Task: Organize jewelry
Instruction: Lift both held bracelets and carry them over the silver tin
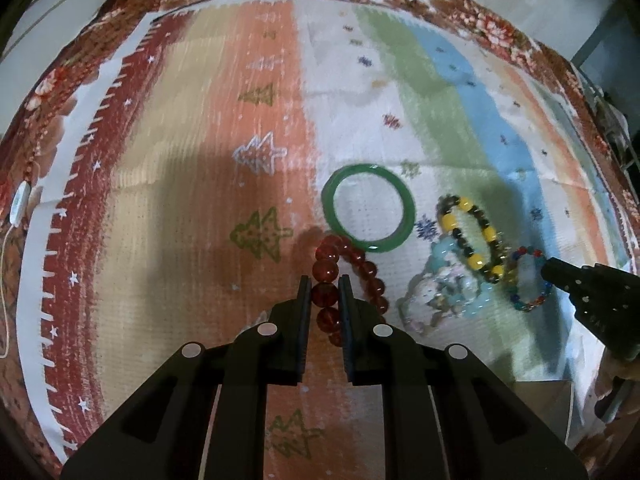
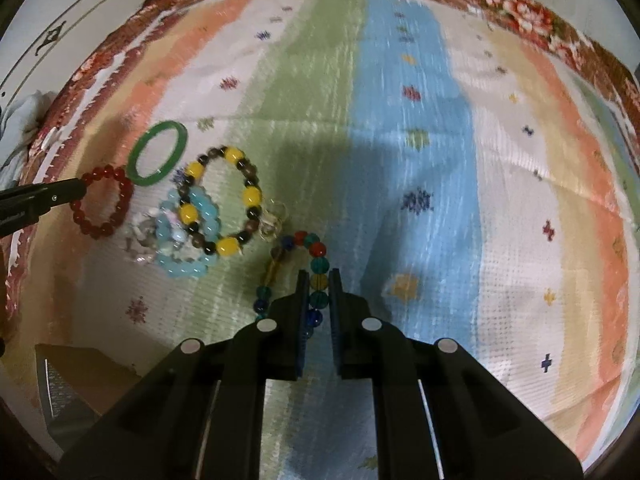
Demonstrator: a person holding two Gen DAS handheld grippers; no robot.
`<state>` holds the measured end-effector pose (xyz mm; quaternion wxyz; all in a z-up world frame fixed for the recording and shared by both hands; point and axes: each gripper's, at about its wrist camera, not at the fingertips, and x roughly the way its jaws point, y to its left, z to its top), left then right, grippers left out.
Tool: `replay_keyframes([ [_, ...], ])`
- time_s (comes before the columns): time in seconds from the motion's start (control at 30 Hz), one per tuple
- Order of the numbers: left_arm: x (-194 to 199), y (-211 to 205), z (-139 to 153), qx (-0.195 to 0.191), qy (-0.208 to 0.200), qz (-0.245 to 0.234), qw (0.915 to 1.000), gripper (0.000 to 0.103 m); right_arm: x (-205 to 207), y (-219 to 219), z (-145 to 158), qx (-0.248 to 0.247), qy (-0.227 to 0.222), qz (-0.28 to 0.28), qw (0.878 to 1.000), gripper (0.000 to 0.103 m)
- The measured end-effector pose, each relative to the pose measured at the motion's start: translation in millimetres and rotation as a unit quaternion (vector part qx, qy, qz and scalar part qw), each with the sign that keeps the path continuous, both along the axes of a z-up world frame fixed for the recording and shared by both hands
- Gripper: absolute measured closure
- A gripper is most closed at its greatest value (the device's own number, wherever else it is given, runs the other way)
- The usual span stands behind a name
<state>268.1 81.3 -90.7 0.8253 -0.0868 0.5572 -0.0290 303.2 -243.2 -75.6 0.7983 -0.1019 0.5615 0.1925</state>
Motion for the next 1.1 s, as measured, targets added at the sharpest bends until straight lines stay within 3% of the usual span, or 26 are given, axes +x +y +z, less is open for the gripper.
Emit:
replay_keyframes([
  [0.67, -29.8, -21.8, 46.6, -0.003, -0.064, -0.016, 0.9978, 0.090, -28.4, 4.6, 53.2, 0.051, -0.055, 0.018, 0.997, 0.092],
  [1.1, -68.0, -33.9, 88.4, -0.019, -0.124, -0.020, 0.9919, 0.090, -64.7, 8.0, 92.6, 0.073, -0.104, 0.036, 0.991, 0.092],
])
